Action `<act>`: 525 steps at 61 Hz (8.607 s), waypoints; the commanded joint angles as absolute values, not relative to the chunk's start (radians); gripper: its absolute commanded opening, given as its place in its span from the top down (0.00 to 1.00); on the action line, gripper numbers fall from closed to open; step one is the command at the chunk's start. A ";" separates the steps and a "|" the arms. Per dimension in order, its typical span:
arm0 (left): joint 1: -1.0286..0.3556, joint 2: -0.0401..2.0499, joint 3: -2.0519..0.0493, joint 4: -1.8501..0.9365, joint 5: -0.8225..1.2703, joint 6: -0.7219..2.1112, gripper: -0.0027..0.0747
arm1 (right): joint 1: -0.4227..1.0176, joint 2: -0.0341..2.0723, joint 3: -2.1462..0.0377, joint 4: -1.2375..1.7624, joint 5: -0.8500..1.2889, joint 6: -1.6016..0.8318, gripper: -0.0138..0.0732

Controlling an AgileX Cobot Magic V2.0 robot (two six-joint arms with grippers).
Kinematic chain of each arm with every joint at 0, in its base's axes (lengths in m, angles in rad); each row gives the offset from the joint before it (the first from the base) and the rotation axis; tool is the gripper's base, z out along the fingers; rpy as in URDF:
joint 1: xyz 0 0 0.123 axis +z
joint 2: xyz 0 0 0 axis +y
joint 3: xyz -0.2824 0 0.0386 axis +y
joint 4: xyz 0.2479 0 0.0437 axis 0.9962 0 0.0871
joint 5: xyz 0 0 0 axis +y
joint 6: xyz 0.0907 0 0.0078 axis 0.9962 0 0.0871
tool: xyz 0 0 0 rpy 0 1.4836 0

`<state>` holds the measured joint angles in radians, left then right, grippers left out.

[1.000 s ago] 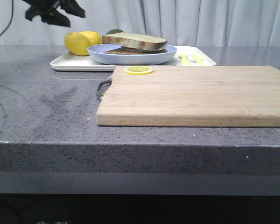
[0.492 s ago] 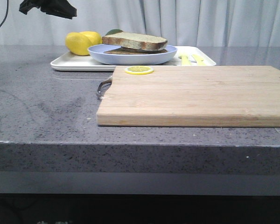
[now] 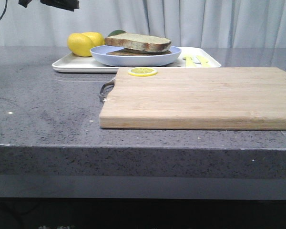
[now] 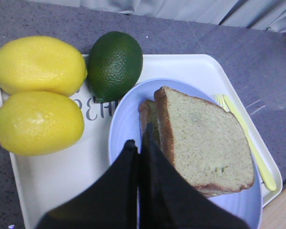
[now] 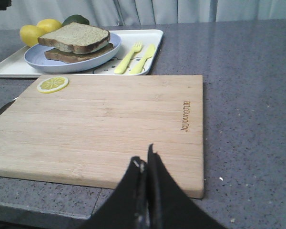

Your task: Place bread and move sandwich to tray

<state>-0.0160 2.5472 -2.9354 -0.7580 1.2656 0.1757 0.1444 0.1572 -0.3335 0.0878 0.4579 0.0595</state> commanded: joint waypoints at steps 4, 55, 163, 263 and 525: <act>-0.011 2.414 -3.056 -0.788 1.256 0.131 0.99 | 0.142 0.169 -0.361 0.092 0.376 0.057 0.91; -0.096 1.940 -2.307 -0.264 1.257 0.134 0.99 | 0.142 0.169 -0.361 0.092 0.376 0.057 0.91; -0.031 0.163 -0.621 -0.345 0.679 0.155 0.99 | 0.142 0.169 -0.361 0.092 0.376 0.057 0.91; -0.047 0.088 -0.364 -0.013 0.292 -0.099 0.99 | 0.142 0.169 -0.361 0.092 0.376 0.057 0.91; -0.031 -0.026 0.006 -0.055 0.062 -0.098 0.99 | -0.030 -0.028 0.025 0.066 0.114 0.056 0.91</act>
